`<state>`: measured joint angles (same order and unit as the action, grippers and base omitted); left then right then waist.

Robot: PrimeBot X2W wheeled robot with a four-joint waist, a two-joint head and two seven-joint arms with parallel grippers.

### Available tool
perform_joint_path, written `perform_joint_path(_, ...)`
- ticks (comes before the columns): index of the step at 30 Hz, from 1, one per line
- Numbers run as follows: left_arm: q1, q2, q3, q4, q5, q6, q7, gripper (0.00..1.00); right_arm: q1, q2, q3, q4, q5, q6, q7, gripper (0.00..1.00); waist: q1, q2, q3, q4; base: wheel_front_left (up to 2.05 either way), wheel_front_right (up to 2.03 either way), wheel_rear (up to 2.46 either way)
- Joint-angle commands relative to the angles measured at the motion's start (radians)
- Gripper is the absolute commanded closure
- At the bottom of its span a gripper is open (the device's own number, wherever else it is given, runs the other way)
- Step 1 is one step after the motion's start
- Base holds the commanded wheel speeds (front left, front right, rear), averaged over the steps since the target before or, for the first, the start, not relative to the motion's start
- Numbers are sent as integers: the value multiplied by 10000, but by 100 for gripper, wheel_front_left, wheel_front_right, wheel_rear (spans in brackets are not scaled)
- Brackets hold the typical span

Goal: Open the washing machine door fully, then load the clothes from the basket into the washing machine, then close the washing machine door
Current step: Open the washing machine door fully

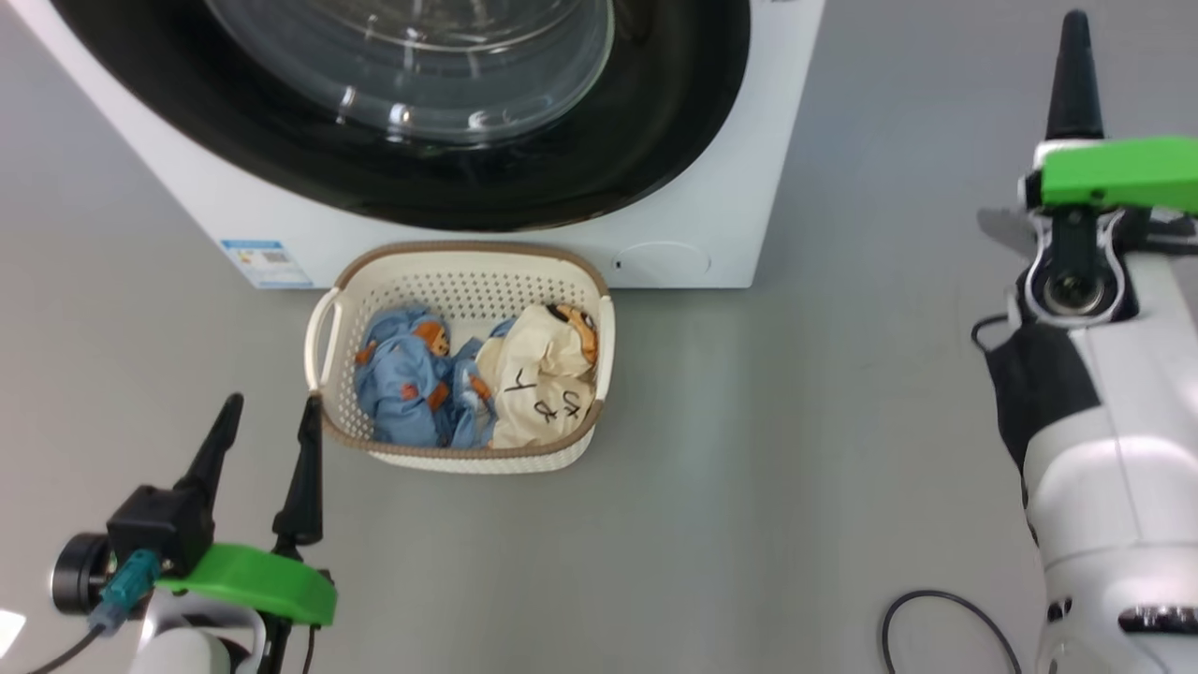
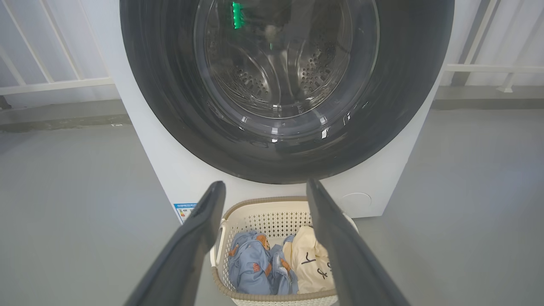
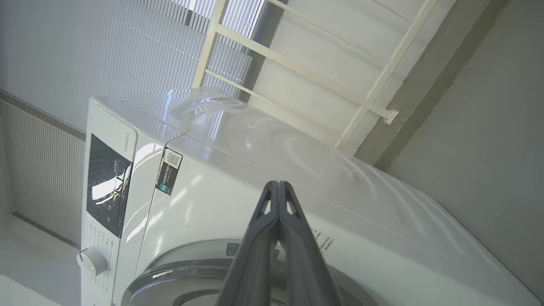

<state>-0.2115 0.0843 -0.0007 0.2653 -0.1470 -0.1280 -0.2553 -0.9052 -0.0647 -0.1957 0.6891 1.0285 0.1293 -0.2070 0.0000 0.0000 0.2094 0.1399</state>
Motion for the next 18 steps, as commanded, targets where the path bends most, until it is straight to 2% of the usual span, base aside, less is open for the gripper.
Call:
perform_joint_path(1,-460,314,224,-231,-89,-26,-65,0,-660,145,28,107,512,14,178,100,0,0,338,313,0,0,0)
perform_joint_path(7,-701,344,85,-209,-200,-26,-65,0,-1810,145,-203,1167,1430,14,781,100,0,0,769,592,0,0,0)
perform_joint_path(18,-1126,232,-187,-186,-401,-27,-65,0,-3409,73,-228,2299,1443,14,1844,100,0,0,1428,1060,0,0,0)
